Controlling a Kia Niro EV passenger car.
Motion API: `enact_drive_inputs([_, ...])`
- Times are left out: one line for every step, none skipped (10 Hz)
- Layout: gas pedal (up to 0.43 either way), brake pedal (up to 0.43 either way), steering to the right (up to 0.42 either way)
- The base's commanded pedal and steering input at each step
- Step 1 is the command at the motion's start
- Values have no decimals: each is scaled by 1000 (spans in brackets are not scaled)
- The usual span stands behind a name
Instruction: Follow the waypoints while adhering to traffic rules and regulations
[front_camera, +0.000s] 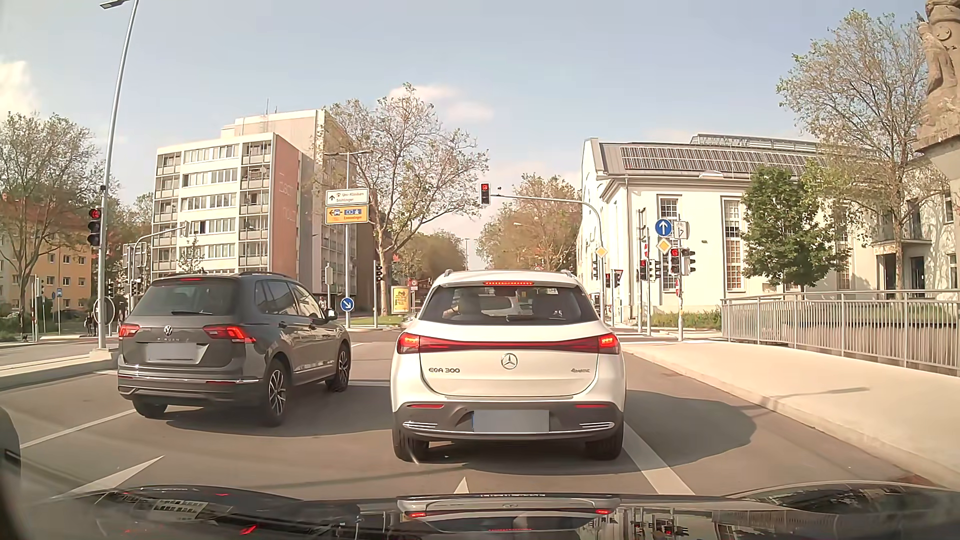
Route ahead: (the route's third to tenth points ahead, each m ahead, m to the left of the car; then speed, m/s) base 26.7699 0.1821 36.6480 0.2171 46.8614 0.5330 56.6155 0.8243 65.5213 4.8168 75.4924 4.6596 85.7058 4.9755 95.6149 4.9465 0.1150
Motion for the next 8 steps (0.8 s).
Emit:
enact_drive_inputs([0, 128, -13])
enact_drive_inputs([0, 128, -13])
enact_drive_inputs([0, 146, -13])
enact_drive_inputs([0, 159, -13])
enact_drive_inputs([0, 171, -13])
enact_drive_inputs([0, 189, -13])
enact_drive_inputs([0, 201, -13])
enact_drive_inputs([0, 207, -13])
